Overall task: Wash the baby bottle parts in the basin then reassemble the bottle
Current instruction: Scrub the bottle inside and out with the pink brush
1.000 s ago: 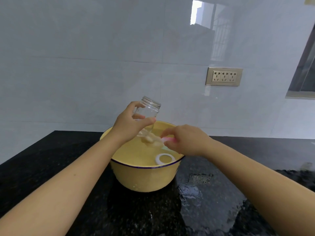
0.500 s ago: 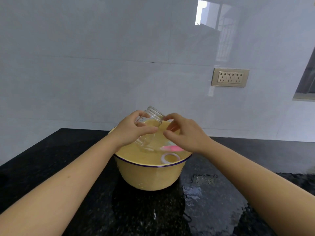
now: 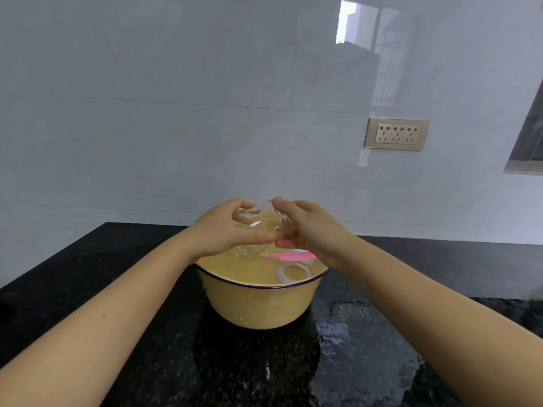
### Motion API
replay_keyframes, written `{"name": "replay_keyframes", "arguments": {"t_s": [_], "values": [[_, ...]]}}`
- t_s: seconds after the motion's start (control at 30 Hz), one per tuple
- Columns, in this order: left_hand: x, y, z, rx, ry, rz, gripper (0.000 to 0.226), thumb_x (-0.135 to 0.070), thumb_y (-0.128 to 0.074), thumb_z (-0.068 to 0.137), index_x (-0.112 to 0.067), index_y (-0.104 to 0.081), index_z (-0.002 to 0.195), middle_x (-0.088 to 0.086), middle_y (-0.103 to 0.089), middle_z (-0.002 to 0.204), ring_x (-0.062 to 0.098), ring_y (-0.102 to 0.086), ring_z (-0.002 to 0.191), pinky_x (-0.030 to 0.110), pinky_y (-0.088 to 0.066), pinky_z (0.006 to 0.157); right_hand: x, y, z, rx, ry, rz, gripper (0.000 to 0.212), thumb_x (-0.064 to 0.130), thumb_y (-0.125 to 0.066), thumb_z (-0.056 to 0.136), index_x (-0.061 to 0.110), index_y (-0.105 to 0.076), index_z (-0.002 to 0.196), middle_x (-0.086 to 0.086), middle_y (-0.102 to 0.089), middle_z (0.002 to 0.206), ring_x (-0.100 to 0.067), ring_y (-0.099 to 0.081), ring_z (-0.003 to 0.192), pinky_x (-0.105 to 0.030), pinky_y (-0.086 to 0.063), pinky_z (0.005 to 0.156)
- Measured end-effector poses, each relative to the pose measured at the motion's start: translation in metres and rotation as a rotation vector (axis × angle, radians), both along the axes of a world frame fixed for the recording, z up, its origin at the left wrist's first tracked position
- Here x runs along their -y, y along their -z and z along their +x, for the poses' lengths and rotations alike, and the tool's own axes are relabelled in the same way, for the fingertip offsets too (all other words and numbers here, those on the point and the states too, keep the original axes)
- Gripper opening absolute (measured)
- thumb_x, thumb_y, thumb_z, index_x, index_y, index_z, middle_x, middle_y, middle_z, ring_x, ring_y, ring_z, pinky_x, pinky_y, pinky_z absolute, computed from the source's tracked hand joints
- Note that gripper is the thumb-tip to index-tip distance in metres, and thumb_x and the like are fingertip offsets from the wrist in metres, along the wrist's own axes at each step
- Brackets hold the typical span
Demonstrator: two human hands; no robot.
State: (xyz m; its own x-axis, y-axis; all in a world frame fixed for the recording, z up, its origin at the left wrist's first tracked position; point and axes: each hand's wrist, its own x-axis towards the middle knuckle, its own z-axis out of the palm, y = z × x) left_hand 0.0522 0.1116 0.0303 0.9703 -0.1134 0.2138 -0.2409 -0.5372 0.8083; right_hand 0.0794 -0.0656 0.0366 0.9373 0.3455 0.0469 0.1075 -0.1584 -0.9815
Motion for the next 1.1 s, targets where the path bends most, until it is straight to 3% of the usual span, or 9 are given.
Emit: {"name": "replay_keyframes", "arguments": {"t_s": [0.1, 0.23, 0.43, 0.57, 0.73, 0.83, 0.93, 1.1], "values": [[-0.006, 0.004, -0.004, -0.132, 0.022, -0.264, 0.093, -0.051, -0.082, 0.041, -0.025, -0.052, 0.126, 0.000, -0.064, 0.114, 0.013, -0.066, 0.102, 0.034, -0.057, 0.082, 0.001, 0.001, 0.000, -0.143, 0.041, 0.190, 0.035, 0.038, -0.056, 0.091, 0.004, -0.064, 0.092, -0.009, -0.062, 0.073, -0.020, -0.061, 0.064, -0.030, -0.057, 0.070], [-0.005, 0.007, -0.005, -0.134, -0.024, -0.538, 0.089, -0.040, -0.090, 0.047, -0.014, -0.054, 0.123, 0.008, -0.066, 0.114, 0.018, -0.070, 0.095, 0.032, -0.058, 0.078, -0.003, 0.002, -0.003, -0.278, 0.075, 0.434, 0.028, 0.031, -0.057, 0.091, 0.003, -0.060, 0.089, -0.009, -0.062, 0.065, -0.021, -0.062, 0.059, -0.030, -0.059, 0.064], [0.008, 0.003, -0.002, -0.012, -0.089, -0.696, 0.076, -0.039, -0.079, 0.060, -0.015, -0.053, 0.127, -0.001, -0.063, 0.122, 0.017, -0.067, 0.102, 0.033, -0.056, 0.080, -0.005, 0.000, -0.010, -0.463, 0.002, 0.523, 0.029, 0.028, -0.050, 0.091, -0.001, -0.055, 0.096, -0.024, -0.061, 0.090, -0.033, -0.065, 0.074, -0.032, -0.061, 0.061], [0.018, -0.011, -0.001, 0.054, -0.093, -0.638, 0.063, -0.037, -0.075, 0.063, -0.024, -0.056, 0.122, -0.010, -0.063, 0.113, 0.018, -0.067, 0.096, 0.037, -0.055, 0.080, -0.003, 0.001, -0.011, -0.500, -0.061, 0.386, 0.040, 0.029, -0.037, 0.095, -0.004, -0.058, 0.099, -0.027, -0.063, 0.091, -0.034, -0.066, 0.078, -0.033, -0.058, 0.070], [0.021, -0.026, -0.001, 0.124, -0.086, -0.412, 0.044, -0.033, -0.078, 0.065, -0.044, -0.057, 0.102, 0.000, -0.062, 0.106, 0.018, -0.066, 0.095, 0.030, -0.053, 0.075, 0.001, 0.002, -0.011, -0.496, -0.085, 0.284, 0.039, 0.025, -0.035, 0.097, -0.004, -0.059, 0.109, -0.024, -0.068, 0.091, -0.031, -0.069, 0.080, -0.035, -0.060, 0.070], [0.023, -0.030, -0.003, 0.185, -0.069, -0.276, 0.044, -0.029, -0.079, 0.070, -0.040, -0.058, 0.106, -0.020, -0.057, 0.096, 0.018, -0.060, 0.094, 0.035, -0.051, 0.088, 0.004, 0.000, -0.014, -0.467, -0.088, 0.256, 0.032, 0.019, -0.037, 0.097, -0.001, -0.056, 0.111, -0.023, -0.066, 0.092, -0.030, -0.069, 0.076, -0.036, -0.061, 0.067], [0.024, -0.033, -0.002, 0.212, -0.077, -0.142, 0.048, -0.031, -0.078, 0.071, -0.034, -0.058, 0.114, -0.022, -0.056, 0.106, 0.013, -0.056, 0.093, 0.033, -0.049, 0.089, 0.007, -0.002, -0.018, -0.412, -0.099, 0.190, 0.024, 0.012, -0.039, 0.097, 0.002, -0.058, 0.108, -0.020, -0.063, 0.093, -0.028, -0.067, 0.075, -0.035, -0.060, 0.067], [0.027, -0.036, -0.003, 0.212, -0.104, -0.009, 0.082, -0.060, -0.068, 0.040, -0.036, -0.058, 0.119, -0.003, -0.056, 0.120, 0.012, -0.056, 0.092, 0.025, -0.047, 0.076, 0.013, -0.002, -0.023, -0.235, -0.157, -0.030, 0.042, 0.002, -0.045, 0.093, 0.018, -0.051, 0.131, -0.010, -0.059, 0.119, -0.028, -0.069, 0.087, -0.036, -0.060, 0.076]]}}
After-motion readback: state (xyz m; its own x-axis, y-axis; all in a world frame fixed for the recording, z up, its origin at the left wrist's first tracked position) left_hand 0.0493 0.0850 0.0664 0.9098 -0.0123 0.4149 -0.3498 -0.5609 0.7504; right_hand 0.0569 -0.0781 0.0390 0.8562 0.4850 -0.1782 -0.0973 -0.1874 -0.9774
